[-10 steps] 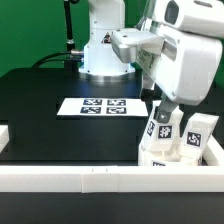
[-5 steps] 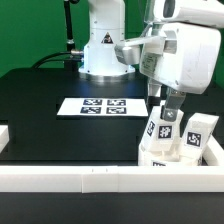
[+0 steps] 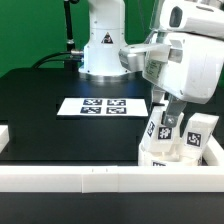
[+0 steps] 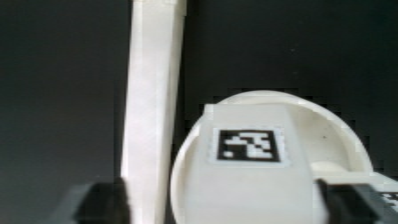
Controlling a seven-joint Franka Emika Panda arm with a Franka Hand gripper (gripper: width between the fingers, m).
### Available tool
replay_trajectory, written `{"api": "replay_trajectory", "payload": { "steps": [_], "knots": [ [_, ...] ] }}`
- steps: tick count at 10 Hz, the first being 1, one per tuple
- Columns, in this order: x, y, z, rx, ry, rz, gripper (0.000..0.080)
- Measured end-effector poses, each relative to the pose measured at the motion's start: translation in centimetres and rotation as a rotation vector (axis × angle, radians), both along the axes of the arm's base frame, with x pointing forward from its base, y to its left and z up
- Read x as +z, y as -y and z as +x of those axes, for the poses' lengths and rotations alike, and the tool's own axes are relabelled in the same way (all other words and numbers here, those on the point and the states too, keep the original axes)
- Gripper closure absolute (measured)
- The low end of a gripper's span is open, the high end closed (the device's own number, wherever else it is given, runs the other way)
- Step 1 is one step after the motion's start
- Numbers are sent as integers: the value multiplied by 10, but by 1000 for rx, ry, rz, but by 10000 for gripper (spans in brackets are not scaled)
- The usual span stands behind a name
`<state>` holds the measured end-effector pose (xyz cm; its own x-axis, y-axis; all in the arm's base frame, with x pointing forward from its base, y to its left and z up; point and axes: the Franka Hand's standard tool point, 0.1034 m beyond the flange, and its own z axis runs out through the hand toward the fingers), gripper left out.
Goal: Assemble stool
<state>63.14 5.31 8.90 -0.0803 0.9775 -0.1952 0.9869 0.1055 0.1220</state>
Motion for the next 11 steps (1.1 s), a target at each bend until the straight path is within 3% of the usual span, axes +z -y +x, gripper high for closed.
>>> {"api": "replay_trajectory", "payload": {
  "steps": [1, 5, 11],
  "knots": [
    [0, 2, 1, -2, 1, 0, 461],
    [0, 4, 1, -68, 13, 9, 461],
    [0, -2, -2, -942, 163, 137, 461]
  ]
}}
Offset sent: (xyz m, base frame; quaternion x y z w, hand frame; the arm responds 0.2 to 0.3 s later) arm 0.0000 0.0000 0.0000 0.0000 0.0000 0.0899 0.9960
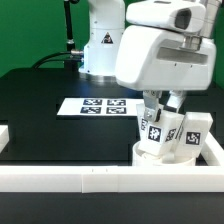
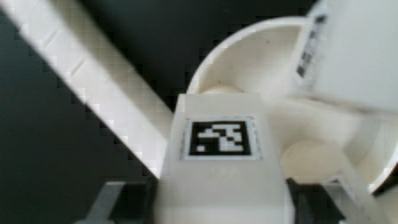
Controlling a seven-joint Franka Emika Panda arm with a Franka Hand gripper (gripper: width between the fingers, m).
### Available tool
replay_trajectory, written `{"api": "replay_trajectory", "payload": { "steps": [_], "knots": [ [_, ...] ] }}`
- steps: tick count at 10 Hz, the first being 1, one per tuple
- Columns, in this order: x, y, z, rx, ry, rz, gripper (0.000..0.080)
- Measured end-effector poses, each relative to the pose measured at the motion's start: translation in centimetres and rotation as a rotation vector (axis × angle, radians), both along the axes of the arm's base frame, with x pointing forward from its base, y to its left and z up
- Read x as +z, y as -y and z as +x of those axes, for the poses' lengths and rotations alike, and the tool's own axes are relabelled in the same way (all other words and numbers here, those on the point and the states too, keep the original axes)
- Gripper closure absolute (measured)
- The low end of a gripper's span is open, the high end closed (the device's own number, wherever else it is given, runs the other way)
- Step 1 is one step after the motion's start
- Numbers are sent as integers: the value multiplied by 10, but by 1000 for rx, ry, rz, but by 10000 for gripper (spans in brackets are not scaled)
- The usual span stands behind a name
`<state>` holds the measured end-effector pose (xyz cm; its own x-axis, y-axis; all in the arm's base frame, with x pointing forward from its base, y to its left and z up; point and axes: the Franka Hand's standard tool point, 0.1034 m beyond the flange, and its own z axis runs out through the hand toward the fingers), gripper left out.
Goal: Assemble stool
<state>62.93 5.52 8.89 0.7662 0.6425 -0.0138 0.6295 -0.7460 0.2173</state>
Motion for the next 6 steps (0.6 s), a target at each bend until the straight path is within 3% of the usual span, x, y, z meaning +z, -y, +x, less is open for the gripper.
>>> {"api": "replay_trajectory", "payload": {
  "steps": [4, 6],
  "knots": [
    [0, -16, -1, -550, 54, 111, 460],
    [0, -16, -1, -755, 83, 144, 460]
  ]
}}
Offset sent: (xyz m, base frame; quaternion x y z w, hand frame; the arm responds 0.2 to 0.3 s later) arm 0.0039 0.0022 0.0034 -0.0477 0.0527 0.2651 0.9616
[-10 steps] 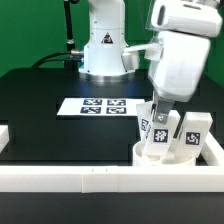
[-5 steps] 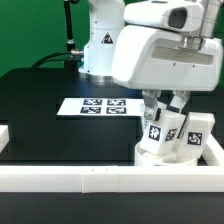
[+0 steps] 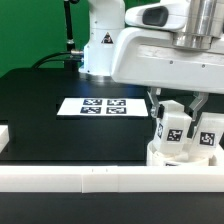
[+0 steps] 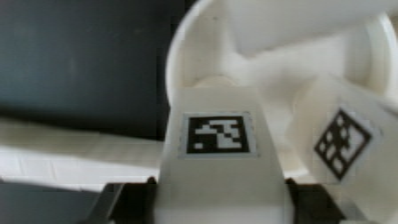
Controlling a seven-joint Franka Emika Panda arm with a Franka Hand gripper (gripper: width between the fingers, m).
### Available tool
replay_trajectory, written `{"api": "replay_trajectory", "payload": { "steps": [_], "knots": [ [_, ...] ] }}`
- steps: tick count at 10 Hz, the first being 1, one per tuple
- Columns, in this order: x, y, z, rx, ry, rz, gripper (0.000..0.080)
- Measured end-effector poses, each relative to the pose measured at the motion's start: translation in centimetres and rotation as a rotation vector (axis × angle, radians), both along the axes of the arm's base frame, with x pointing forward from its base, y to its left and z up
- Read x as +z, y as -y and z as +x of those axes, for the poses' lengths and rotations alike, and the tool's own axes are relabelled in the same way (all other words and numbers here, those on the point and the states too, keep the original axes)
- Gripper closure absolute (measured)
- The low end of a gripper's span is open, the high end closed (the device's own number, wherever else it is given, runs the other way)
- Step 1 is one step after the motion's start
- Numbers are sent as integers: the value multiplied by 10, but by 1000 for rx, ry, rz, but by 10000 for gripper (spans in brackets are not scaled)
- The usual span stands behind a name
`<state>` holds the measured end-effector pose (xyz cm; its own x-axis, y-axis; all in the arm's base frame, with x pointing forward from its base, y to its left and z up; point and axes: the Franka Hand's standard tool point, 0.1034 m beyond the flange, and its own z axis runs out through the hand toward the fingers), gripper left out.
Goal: Assemble stool
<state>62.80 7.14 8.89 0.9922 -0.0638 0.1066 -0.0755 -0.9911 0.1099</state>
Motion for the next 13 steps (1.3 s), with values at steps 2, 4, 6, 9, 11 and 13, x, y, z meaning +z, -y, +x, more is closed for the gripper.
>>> {"api": "replay_trajectory", "payload": {
  "steps": [2, 4, 6, 9, 11, 13],
  "knots": [
    [-1, 5, 0, -239, 24, 56, 460],
    [-2, 7, 0, -544, 37, 134, 460],
    [-3, 6, -1, -806, 44, 186, 460],
    [-2, 2, -3, -1180, 33, 213, 460],
    [-2, 3, -4, -1419, 16, 213, 460],
    [-3, 4, -1, -1564, 31, 238, 460]
  ]
}}
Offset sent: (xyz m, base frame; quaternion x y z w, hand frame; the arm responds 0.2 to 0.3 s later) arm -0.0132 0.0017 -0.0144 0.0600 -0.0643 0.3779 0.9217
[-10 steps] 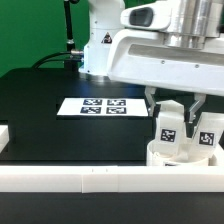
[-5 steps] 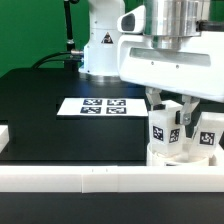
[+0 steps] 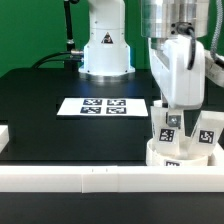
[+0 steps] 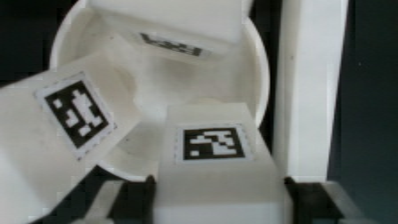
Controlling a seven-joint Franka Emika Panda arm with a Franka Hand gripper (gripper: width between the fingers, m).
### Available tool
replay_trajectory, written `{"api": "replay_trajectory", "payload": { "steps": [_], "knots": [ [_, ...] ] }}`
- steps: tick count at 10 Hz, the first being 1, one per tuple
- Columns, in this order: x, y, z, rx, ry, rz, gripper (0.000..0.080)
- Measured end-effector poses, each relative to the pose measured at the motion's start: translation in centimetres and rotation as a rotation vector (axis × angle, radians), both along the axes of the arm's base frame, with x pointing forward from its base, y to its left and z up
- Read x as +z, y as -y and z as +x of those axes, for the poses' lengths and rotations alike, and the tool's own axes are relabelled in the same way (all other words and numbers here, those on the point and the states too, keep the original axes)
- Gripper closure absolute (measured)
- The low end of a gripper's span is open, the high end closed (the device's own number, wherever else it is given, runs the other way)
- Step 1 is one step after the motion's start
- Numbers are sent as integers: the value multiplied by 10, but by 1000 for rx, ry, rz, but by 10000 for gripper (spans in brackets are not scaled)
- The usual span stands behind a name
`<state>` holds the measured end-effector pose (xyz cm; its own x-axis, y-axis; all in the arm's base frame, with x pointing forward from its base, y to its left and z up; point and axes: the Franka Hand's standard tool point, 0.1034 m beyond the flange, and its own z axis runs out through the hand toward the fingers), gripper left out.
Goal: Assemble stool
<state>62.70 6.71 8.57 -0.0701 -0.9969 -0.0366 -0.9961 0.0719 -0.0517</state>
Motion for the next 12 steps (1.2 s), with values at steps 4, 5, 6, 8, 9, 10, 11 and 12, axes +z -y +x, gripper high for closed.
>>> {"api": "replay_trajectory", "payload": {
  "steps": [4, 5, 6, 8, 9, 10, 11, 12],
  "knots": [
    [0, -1, 2, -37, 11, 5, 281],
    [7, -5, 2, -24, 11, 10, 192],
    [19, -8, 5, 44, 28, 12, 192],
    [34, -10, 6, 284, 54, 3, 152],
    [32, -9, 6, 377, 56, -5, 152],
    [31, -9, 6, 500, 60, -15, 152],
    [32, -9, 6, 661, 66, -35, 151],
    [31, -11, 7, 857, 72, -68, 151]
  ]
}}
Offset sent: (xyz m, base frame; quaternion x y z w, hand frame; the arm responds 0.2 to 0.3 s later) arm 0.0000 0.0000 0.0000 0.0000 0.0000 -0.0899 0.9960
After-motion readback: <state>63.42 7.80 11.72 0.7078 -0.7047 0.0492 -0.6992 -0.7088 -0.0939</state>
